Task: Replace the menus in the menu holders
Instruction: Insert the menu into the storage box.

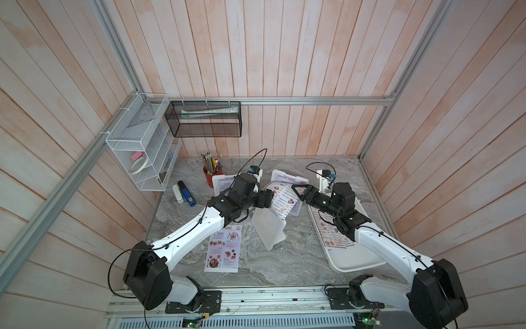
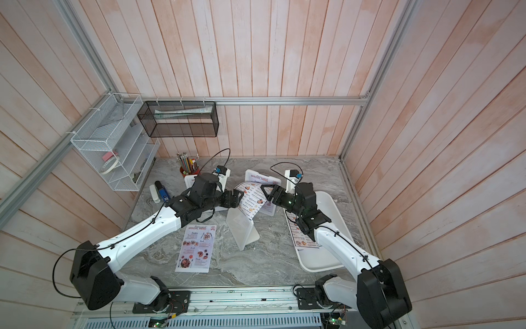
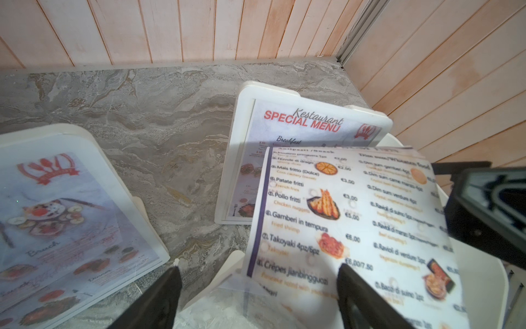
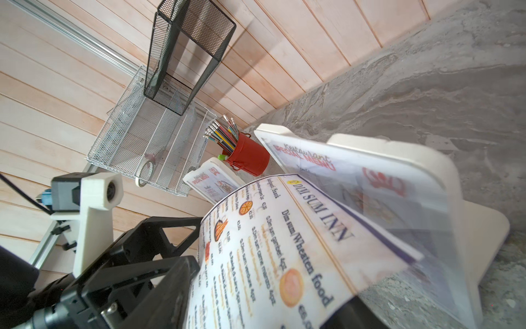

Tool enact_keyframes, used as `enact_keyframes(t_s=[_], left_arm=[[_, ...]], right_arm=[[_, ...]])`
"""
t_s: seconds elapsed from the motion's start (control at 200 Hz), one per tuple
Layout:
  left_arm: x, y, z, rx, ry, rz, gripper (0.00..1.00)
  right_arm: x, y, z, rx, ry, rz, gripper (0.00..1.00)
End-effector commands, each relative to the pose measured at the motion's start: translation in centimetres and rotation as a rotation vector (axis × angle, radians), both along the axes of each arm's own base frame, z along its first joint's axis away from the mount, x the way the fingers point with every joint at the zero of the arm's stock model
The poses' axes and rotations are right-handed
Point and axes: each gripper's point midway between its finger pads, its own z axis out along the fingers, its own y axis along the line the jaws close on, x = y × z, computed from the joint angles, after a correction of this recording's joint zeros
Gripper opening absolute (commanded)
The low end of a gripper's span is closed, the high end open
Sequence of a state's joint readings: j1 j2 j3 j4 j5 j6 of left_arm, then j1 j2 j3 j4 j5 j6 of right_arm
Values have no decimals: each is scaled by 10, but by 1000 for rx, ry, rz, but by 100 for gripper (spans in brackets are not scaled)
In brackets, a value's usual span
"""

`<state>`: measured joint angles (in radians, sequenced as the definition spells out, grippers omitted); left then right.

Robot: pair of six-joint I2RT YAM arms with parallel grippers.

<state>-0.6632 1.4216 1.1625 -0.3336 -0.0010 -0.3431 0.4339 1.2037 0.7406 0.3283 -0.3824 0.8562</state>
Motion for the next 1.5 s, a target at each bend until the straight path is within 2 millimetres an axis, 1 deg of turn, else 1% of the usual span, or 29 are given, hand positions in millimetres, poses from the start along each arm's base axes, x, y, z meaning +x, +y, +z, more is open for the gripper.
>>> enact_keyframes(t_s=[0.0, 0.21, 0.31, 0.48, 0.62, 0.725, 0.86, 1.0, 1.06, 1.115, 1.29, 1.42, 1.49], left_arm=[[-7, 3, 0, 15, -5, -5, 87], [-10, 3, 8, -4, -18, -4, 87], [-11, 4, 11, -7, -25, -5, 87], [-12, 3, 4, 2, -9, -9, 87], [-12, 4, 2, 4, -7, -8, 87], [-13, 4, 4, 5, -9, -8, 87], [-14, 6, 9, 4, -17, 0, 87], [-14, 9, 16, 2, -31, 8, 87], [-15, 11, 19, 1, -35, 11, 87], [-15, 12, 21, -2, -40, 13, 87], [-17, 13, 26, -10, -48, 18, 87], [-18, 14, 29, -12, -53, 24, 87], [-18, 16, 31, -10, -56, 29, 87]], right_arm=[[7, 2, 27, 14, -94, 13, 69], [12, 5, 37, 18, -139, 32, 69], [15, 3, 38, 16, -149, 30, 68], [23, -5, 37, 21, -155, 12, 67], [30, -14, 37, 19, -157, -16, 66], [36, -18, 39, 25, -165, -20, 62], [42, -13, 41, 24, -164, 6, 52], [46, -12, 39, 22, -153, 8, 42], [45, -8, 39, 26, -144, 28, 40], [44, -5, 42, 31, -150, 45, 40], [40, -7, 51, 62, -157, 39, 49], [39, -4, 59, 85, -159, 57, 49], [37, -2, 60, 88, -158, 73, 49]])
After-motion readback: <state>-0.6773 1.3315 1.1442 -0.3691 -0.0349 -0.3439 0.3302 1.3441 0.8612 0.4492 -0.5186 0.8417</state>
